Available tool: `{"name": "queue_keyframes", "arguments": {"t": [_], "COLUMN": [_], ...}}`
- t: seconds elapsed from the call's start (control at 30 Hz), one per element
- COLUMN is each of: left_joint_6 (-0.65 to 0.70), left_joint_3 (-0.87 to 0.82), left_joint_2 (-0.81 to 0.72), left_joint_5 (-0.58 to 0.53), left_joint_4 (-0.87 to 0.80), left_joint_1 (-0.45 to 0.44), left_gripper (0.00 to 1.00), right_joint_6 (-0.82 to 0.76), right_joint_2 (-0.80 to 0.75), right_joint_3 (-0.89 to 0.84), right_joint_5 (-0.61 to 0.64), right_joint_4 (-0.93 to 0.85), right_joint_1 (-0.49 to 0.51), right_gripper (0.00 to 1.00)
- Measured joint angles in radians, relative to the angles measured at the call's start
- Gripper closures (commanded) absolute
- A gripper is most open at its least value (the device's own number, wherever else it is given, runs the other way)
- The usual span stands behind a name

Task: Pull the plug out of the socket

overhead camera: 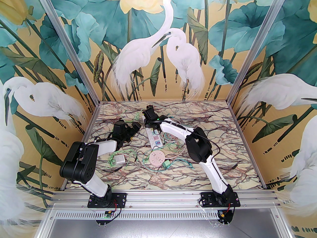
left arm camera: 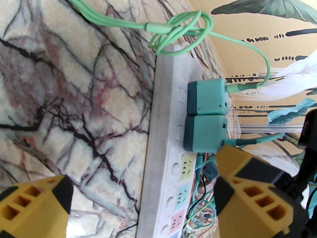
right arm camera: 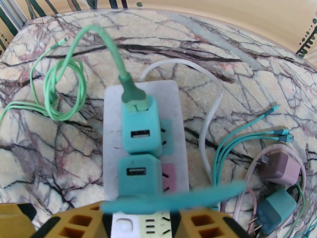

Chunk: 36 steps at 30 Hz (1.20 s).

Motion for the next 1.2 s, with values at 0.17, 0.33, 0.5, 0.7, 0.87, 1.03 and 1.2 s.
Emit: {"name": "queue_keyframes", "arguments": {"t": [0.17, 0.33, 0.5, 0.7, 0.87, 1.03, 1.2], "left_joint_6": [0.000, 0.000, 0.000, 0.000, 0.001, -0.001, 0.003], "left_joint_3": [0.000, 0.000, 0.000, 0.000, 0.000, 0.005, 0.042], "left_joint_2": [-0.005, -0.006, -0.006, -0.006, -0.005, 0.021, 0.093], "left_joint_5": [-0.009, -0.011, -0.011, -0.011, -0.009, 0.014, 0.043], "left_joint_4": [-0.002, -0.003, -0.003, 0.000, 0.008, 0.017, 0.012], "left_joint_1": [0.002, 0.004, 0.004, 0.005, 0.005, 0.006, 0.006], "left_gripper": [0.00, 0.00, 0.01, 0.09, 0.18, 0.27, 0.36], "right_joint_6": [-0.031, -0.071, -0.116, -0.154, -0.190, -0.214, -0.225], "right_joint_2": [0.043, 0.084, 0.090, 0.069, 0.031, 0.019, 0.011], "right_joint_3": [0.048, 0.090, 0.098, 0.050, -0.022, -0.050, -0.060], "right_joint_5": [0.003, 0.003, 0.002, -0.031, -0.072, -0.107, -0.135], "right_joint_4": [-0.007, -0.016, -0.020, 0.028, 0.079, 0.103, 0.109], "right_joint_1": [-0.010, -0.015, -0.015, -0.014, -0.004, 0.017, 0.028], "right_gripper": [0.57, 0.65, 0.73, 0.75, 0.75, 0.75, 0.75]}}
